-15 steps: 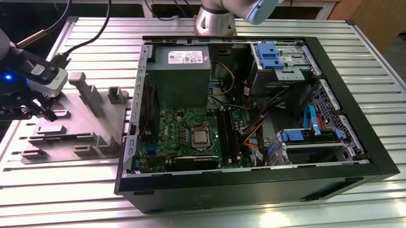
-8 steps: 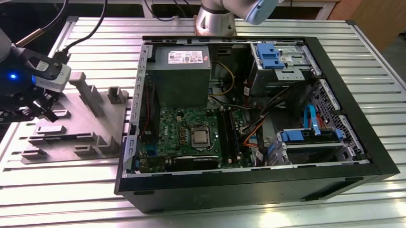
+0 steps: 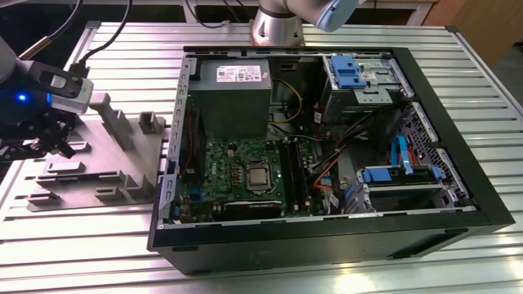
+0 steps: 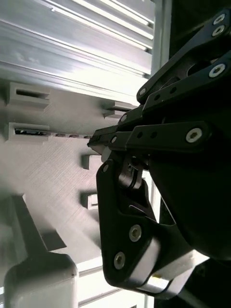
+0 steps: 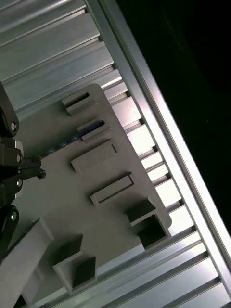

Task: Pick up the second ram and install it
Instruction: 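Pick up the second ram and move it above second insertion slot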

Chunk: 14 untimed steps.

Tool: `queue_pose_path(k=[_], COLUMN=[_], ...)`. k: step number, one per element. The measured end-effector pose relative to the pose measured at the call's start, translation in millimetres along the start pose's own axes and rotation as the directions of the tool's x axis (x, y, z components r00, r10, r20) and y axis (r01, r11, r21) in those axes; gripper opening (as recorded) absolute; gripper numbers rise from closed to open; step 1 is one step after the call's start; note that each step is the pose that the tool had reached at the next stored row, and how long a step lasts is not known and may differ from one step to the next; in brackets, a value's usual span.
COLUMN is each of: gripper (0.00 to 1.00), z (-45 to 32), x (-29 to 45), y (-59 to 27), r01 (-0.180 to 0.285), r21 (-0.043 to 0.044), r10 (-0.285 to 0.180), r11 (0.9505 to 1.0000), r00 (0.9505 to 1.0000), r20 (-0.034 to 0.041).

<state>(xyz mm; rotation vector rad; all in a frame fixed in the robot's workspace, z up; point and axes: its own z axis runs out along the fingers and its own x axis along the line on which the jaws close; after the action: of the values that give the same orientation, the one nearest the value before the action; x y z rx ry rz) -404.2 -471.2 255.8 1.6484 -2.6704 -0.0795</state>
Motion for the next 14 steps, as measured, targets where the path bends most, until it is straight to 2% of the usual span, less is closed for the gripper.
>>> queue_pose_path(k=[4,7,11,14], gripper=[0.10,0.10,0.10,0.10], z=[1.5,2.7,4.6,6.2], x=[0.0,0.1,0.1,0.2], y=[-0.1,-0.1,-0.3,-0.3], r01=[0.072,0.127,0.198,0.252], r21=[-0.0018,-0.0035,-0.0057,-0.0076], r10=[-0.072,-0.127,-0.198,-0.252], r11=[0.9974,0.9919,0.9802,0.9677], r00=[0.9974,0.9919,0.9801,0.9677], r20=[-0.0030,-0.0053,-0.0083,-0.0104])
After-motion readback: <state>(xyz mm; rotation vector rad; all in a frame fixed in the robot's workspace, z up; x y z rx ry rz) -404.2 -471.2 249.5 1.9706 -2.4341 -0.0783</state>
